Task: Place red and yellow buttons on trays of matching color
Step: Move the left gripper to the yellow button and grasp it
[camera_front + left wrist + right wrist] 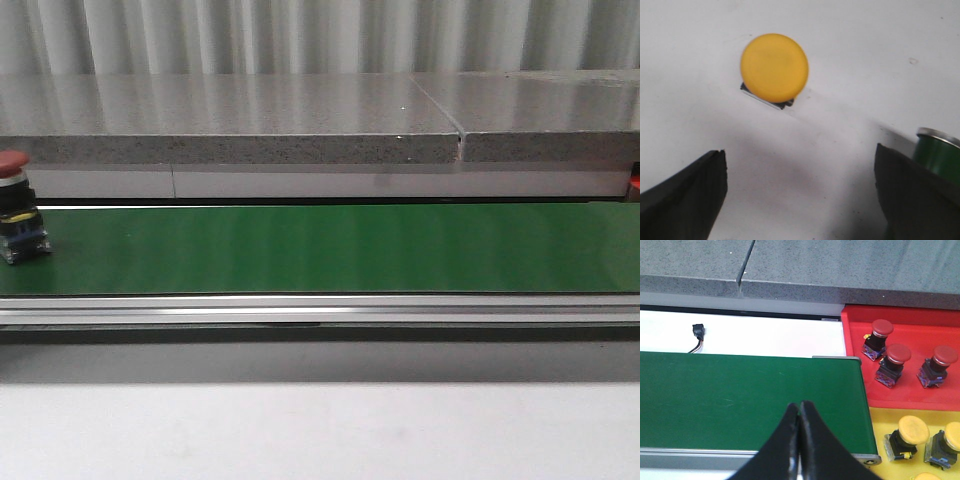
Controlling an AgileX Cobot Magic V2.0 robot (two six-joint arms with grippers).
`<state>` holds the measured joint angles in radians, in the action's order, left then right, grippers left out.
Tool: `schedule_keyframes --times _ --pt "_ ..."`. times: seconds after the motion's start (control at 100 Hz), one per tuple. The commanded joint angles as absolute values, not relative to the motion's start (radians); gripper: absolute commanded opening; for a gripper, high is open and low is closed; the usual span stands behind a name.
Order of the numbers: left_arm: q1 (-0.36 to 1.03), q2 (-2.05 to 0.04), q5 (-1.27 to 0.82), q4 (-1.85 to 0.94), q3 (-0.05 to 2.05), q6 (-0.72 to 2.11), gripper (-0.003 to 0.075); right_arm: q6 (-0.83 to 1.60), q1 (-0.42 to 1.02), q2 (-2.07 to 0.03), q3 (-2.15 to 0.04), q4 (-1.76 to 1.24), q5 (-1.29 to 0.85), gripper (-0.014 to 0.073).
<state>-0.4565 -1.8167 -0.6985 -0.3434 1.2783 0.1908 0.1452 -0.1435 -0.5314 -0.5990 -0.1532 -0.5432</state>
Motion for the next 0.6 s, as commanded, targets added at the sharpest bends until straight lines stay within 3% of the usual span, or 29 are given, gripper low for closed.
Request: schedule_keyframes --times 0.0,0.59 --pt "-0.458 -1.799 -0.643 -0.286 1.333 0.127 0.0567 0.156 -0.141 -0.532 -0.626 -0.157 -0.464 -0.0068" --pt "-0.456 -1.990 -0.655 -0.261 1.551 0.111 0.0567 0.156 -0.141 -0.532 -0.626 -0.157 -0.464 -0.0068"
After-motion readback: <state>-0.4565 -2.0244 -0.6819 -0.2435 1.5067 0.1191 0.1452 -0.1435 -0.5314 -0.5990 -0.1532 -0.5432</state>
